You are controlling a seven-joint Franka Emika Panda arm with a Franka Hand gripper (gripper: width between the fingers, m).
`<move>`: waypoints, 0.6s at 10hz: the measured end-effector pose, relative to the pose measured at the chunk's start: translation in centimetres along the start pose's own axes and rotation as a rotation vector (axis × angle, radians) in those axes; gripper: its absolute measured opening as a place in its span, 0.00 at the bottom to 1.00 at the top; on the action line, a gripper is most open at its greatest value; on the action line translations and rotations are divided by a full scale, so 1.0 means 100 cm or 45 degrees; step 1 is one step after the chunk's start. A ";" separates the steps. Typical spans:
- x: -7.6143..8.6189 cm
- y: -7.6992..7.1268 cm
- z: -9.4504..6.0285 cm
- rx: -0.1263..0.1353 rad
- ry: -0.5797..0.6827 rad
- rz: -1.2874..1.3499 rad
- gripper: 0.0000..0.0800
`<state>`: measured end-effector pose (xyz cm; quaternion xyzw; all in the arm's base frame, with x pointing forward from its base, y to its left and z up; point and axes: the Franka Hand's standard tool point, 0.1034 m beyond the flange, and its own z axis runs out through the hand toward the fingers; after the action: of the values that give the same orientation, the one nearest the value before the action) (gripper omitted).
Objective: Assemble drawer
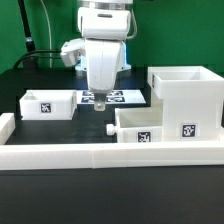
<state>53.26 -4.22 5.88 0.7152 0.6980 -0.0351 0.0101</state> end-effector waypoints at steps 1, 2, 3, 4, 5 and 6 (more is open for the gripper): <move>-0.003 -0.001 0.004 0.005 0.012 -0.025 0.81; -0.009 -0.004 0.017 0.029 0.053 -0.039 0.81; -0.012 -0.002 0.023 0.034 0.083 -0.046 0.81; -0.017 -0.001 0.028 0.037 0.133 -0.066 0.81; -0.025 -0.002 0.030 0.041 0.192 -0.037 0.81; -0.027 -0.003 0.032 0.046 0.225 -0.036 0.81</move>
Offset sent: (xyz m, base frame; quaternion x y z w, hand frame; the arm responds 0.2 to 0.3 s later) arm 0.0127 0.0194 -0.0195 0.0004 0.1956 -0.0261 0.9803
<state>52.78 -7.12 2.84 0.7056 0.7055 0.0155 -0.0650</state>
